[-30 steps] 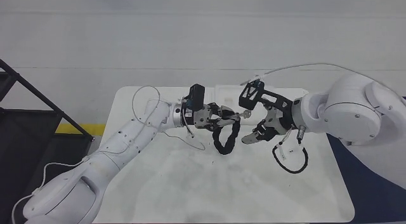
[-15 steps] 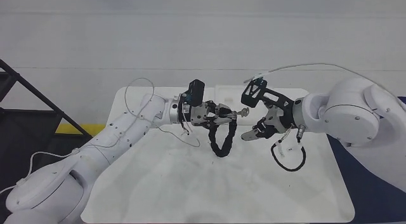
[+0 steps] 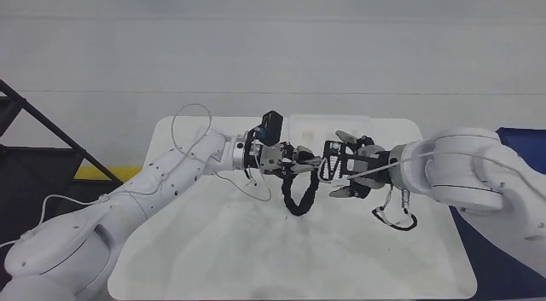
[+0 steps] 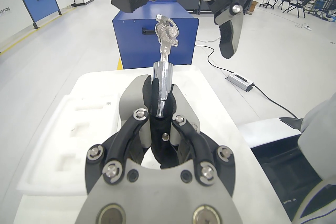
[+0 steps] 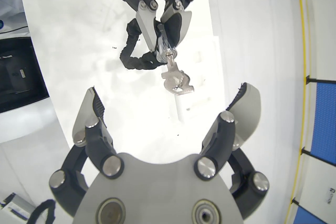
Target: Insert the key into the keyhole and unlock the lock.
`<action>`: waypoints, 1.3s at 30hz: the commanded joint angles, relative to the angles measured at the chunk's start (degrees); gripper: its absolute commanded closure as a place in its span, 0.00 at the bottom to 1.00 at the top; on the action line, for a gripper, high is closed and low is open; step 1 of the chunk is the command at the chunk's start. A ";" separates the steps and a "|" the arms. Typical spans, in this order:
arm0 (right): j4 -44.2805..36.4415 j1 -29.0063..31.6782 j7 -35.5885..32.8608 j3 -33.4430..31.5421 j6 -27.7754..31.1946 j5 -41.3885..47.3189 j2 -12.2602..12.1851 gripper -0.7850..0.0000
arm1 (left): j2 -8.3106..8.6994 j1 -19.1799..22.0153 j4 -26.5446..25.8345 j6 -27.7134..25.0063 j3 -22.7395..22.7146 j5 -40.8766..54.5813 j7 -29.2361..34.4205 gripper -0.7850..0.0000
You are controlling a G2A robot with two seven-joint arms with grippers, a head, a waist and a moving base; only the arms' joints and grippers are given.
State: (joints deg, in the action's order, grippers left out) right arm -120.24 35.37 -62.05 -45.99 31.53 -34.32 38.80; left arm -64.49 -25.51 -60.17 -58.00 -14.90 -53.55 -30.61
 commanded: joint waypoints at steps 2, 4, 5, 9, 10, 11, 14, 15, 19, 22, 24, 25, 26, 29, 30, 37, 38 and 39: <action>-1.25 0.97 2.01 -0.58 1.00 -2.95 -0.14 0.00 | -0.13 0.48 0.27 0.00 1.03 0.95 0.34 1.00; -2.07 1.55 2.51 -0.80 1.83 -4.85 -0.24 0.00 | -0.22 0.84 0.43 0.00 1.68 1.44 0.46 1.00; -2.50 1.74 2.36 -0.86 2.16 -5.94 -0.27 0.00 | -0.26 1.02 0.51 0.00 1.95 1.65 0.44 1.00; -4.21 2.29 1.66 -0.78 2.21 -10.01 -0.25 0.24 | -0.40 1.59 0.68 0.00 3.10 2.51 0.09 1.00; -4.62 2.28 1.26 -0.78 2.18 -11.32 -0.23 0.28 | -0.42 1.72 0.69 0.00 3.39 2.60 -0.01 1.00; -5.07 2.37 0.68 -0.59 2.20 -12.59 -0.19 0.35 | -0.44 1.79 0.67 0.00 3.70 2.77 -0.19 1.00; -6.01 2.55 -0.24 0.07 2.35 -15.00 0.01 0.53 | -0.46 2.14 0.85 0.00 4.49 3.07 -0.71 1.00; -6.32 2.58 -0.55 0.32 2.40 -15.67 0.10 0.57 | -0.46 2.25 0.92 0.00 4.72 3.14 -0.88 1.00; -6.76 2.50 -0.76 0.87 2.41 -17.23 0.48 0.65 | -0.46 2.41 0.97 0.00 5.16 3.01 -1.36 1.00; -6.91 2.39 -1.32 1.24 2.09 -18.69 0.76 0.68 | -0.48 2.27 0.73 0.00 5.16 2.81 -1.53 1.00; -6.96 2.43 -1.42 1.37 1.41 -19.48 0.95 0.67 | -0.50 2.21 0.59 0.00 5.16 2.68 -1.55 1.00; -7.07 2.43 -1.71 1.37 0.88 -20.28 1.02 0.66 | -0.50 2.19 0.55 0.00 5.16 2.63 -1.56 1.00; -7.22 2.54 -1.83 1.47 0.53 -20.73 1.11 0.67 | -0.51 2.16 0.46 0.00 5.16 2.56 -1.56 1.00; -7.20 2.75 -1.75 1.46 -0.09 -21.26 1.33 0.81 | -0.50 2.18 0.32 0.00 5.16 2.31 -1.69 1.00; -7.20 2.80 -1.77 1.42 -0.16 -21.38 1.39 0.86 | -0.50 2.18 0.23 0.00 5.16 2.19 -1.75 1.00; -6.95 3.50 -0.58 0.15 -1.25 -19.04 1.66 1.00 | -0.45 2.26 0.26 0.00 5.16 1.54 -2.24 1.00; -6.92 3.57 -0.65 -0.02 -1.13 -18.63 1.67 1.00 | -0.46 2.25 0.23 0.00 5.16 1.45 -2.24 1.00; -6.94 3.66 -0.85 -0.21 -1.00 -18.08 1.69 1.00 | -0.47 2.26 0.24 0.00 5.16 1.35 -2.30 1.00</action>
State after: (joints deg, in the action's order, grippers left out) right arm -127.16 38.98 -62.72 -46.06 30.40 -52.84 40.48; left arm -64.95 -23.26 -59.93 -58.00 -9.74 -52.10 -32.87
